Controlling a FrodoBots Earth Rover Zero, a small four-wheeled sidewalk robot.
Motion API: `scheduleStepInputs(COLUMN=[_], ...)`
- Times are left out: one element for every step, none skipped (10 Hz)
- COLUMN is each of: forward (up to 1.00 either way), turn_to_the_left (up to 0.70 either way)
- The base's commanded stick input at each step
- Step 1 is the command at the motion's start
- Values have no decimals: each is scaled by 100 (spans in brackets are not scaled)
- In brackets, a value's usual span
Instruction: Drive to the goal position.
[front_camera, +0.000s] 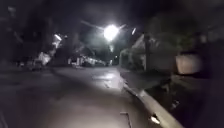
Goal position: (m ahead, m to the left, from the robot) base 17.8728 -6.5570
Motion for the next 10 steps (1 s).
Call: scheduleStepInputs(forward=[50,50,50,50,50,50,50,50,50,50], turn_to_the_left=[-29,0,0,0,0,0,0,0,0,0])
